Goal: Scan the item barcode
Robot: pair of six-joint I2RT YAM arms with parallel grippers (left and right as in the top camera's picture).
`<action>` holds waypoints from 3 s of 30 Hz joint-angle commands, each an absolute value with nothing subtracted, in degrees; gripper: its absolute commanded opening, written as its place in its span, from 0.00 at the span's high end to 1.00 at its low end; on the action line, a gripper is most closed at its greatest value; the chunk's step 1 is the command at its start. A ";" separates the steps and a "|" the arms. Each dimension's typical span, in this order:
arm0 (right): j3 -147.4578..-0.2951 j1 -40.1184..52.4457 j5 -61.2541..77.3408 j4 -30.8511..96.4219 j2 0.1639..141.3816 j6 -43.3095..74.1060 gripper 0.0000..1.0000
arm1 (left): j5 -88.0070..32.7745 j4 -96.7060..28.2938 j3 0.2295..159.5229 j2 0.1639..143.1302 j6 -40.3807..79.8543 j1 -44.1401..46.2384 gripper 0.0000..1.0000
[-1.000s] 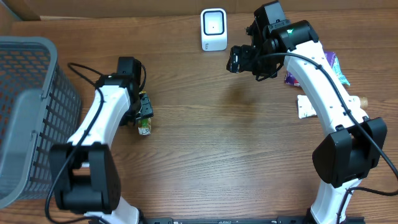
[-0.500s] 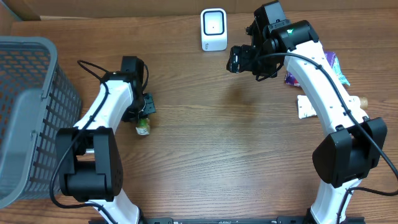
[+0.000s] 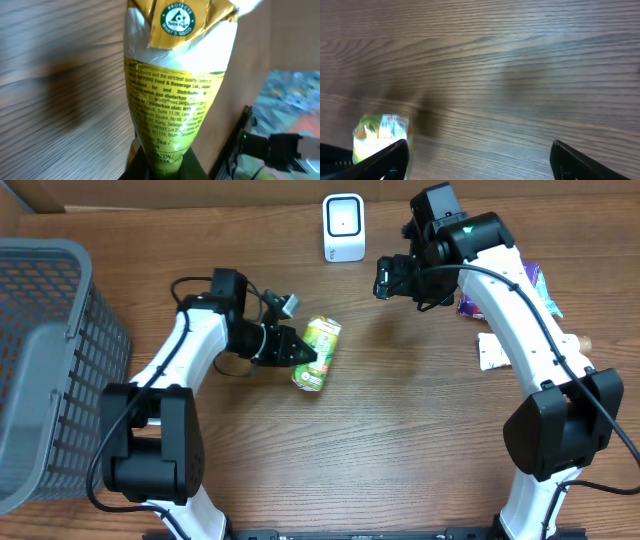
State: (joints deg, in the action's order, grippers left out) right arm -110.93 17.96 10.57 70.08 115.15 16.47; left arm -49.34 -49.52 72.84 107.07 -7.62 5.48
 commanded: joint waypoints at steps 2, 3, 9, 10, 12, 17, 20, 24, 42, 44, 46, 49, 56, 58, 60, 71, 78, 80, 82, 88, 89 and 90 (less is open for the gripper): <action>-110.96 14.61 8.62 69.89 115.22 16.21 0.10 | -57.52 -47.40 72.05 109.21 -10.66 8.69 0.96; -110.96 13.85 8.93 69.82 115.22 16.21 0.10 | -57.47 -46.46 72.05 109.62 -10.00 9.43 0.96; -110.96 10.94 10.74 70.30 115.22 16.01 0.10 | -51.86 -40.40 72.05 111.94 1.10 12.71 0.94; -110.96 10.74 10.74 70.46 115.22 16.01 0.10 | -48.88 -39.83 72.05 112.25 4.71 13.17 0.92; -110.96 10.68 10.76 70.65 115.22 15.20 0.10 | -43.40 -39.35 72.05 112.55 10.72 13.72 0.92; -110.96 10.70 10.72 70.76 115.22 14.52 0.10 | -38.83 -38.72 72.05 112.62 16.12 14.39 0.81; -110.96 10.70 10.74 70.65 115.22 14.55 0.09 | -38.28 -38.72 72.05 112.62 17.43 14.39 0.59; -110.96 10.87 11.53 70.65 115.22 14.57 0.09 | -37.89 -38.74 72.14 112.62 17.39 14.37 0.51; -106.98 20.47 15.35 72.90 115.22 22.79 0.17 | -11.64 -62.89 95.57 109.25 19.57 8.75 0.51; -104.47 22.39 13.26 72.40 115.22 27.40 0.18 | -7.25 -63.13 96.95 109.25 21.10 7.42 0.47; -101.49 24.45 11.84 71.09 115.22 30.81 0.17 | -3.03 -62.74 96.97 109.27 23.66 6.02 0.42; -96.79 27.88 11.42 68.07 115.22 33.30 0.17 | -0.23 -62.72 96.60 109.40 25.98 4.12 0.28; -89.71 33.74 10.96 60.99 115.22 38.04 0.22 | 0.93 -62.76 96.55 109.40 25.76 1.63 0.13; -88.38 34.61 10.92 58.96 115.22 38.19 0.27 | 1.13 -62.76 96.53 109.40 25.76 1.39 0.00; -86.94 35.35 10.94 57.06 115.22 38.19 0.41 | 1.08 -62.78 96.53 109.40 25.76 1.41 0.00; -86.17 34.17 10.96 56.90 115.09 33.36 0.96 | 1.06 -62.46 96.53 109.40 25.78 1.52 0.00; -87.88 29.23 33.58 55.88 112.86 9.32 0.96 | 1.06 -62.46 96.53 109.40 25.76 1.52 0.00; -87.85 26.22 44.75 57.08 112.88 1.52 0.96 | 1.06 -62.46 96.53 109.40 25.76 1.52 0.00; -87.83 22.59 57.28 60.31 112.92 -8.58 0.96 | 1.06 -62.46 96.53 109.40 25.78 1.52 0.00; -87.83 13.08 71.59 69.69 112.92 -20.10 0.96 | 1.06 -62.46 96.53 109.40 25.78 1.52 0.01; -87.83 12.05 72.23 70.67 112.92 -21.12 0.96 | 1.06 -62.46 96.53 109.40 25.78 1.52 0.00; -87.83 10.94 72.31 71.59 112.92 -21.47 0.96 | 1.06 -62.46 96.53 109.40 25.78 1.52 0.00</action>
